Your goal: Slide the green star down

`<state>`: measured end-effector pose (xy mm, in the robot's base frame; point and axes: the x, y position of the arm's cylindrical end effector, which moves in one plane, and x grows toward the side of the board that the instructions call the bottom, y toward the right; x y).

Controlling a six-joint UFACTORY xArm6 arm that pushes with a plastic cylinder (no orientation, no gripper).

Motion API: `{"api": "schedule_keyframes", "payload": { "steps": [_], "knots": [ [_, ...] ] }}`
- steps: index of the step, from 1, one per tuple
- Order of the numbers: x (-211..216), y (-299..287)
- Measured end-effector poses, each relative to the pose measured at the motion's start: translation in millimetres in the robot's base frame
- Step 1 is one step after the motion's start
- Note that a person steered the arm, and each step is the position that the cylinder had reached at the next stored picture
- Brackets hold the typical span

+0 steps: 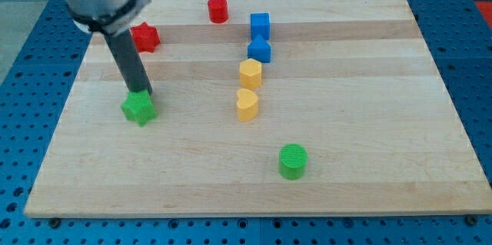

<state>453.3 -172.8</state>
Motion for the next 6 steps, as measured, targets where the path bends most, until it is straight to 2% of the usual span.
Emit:
{"api": "schedule_keyframes", "payload": {
  "steps": [3,4,5,6],
  "knots": [
    [43,-25],
    [54,15],
    [82,-22],
    [100,-15]
  ]
}}
